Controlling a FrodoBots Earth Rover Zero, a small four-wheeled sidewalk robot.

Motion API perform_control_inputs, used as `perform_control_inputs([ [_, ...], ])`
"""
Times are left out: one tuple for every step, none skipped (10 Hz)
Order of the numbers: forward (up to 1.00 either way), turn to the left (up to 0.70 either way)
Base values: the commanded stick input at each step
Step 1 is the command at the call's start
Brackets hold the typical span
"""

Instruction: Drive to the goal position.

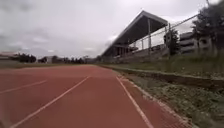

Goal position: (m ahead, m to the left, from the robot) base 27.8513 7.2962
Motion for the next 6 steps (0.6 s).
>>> perform_control_inputs([
  [0.70, 0.00],
  [0.70, 0.00],
  [0.70, 0.00],
  [0.70, 0.00],
  [0.70, 0.00],
  [0.70, 0.00],
])
